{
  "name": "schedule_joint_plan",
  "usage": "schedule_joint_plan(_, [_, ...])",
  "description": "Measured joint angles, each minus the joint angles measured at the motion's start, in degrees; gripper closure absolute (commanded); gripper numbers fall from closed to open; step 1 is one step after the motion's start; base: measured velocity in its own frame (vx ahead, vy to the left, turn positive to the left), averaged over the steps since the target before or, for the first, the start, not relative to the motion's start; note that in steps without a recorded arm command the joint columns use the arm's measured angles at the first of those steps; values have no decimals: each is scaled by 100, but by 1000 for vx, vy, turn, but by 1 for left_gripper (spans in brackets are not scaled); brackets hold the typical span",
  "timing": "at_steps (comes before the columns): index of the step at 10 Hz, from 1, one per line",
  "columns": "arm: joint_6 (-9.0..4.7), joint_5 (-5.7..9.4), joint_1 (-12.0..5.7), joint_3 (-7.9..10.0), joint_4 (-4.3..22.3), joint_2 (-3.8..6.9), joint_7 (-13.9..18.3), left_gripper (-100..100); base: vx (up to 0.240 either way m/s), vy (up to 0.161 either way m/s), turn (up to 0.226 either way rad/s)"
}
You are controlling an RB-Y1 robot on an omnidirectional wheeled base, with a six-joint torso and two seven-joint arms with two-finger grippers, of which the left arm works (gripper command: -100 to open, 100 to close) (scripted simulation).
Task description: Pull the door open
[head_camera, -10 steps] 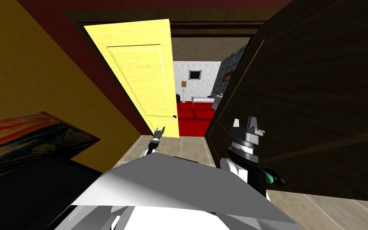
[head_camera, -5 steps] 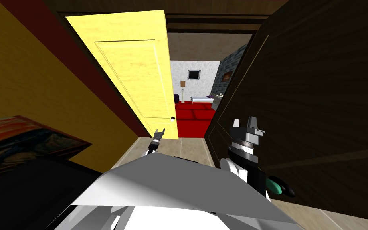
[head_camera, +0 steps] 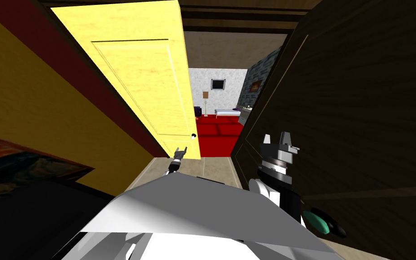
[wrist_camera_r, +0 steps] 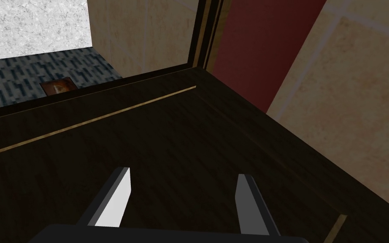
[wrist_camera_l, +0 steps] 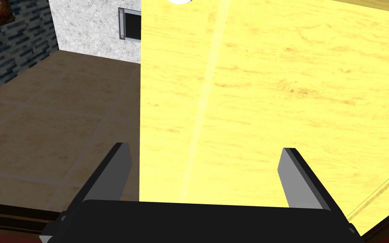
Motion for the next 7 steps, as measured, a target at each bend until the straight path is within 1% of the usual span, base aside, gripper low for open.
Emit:
schedule_joint_plan(1, [-52, -43, 0, 45, 115, -44, -129, -100, 144, -8, -34])
schedule_joint_plan(2, [-110, -72, -60, 98, 280, -56, -254, -100, 133, 8, -18])
schedule_joint_plan(5, [-191, -169, -151, 215, 585, -132, -571, -100, 149, -3, -35])
schedule_joint_plan(7, [-227, -238, -186, 278, 736, -214, -775, -100, 104, 8, -28])
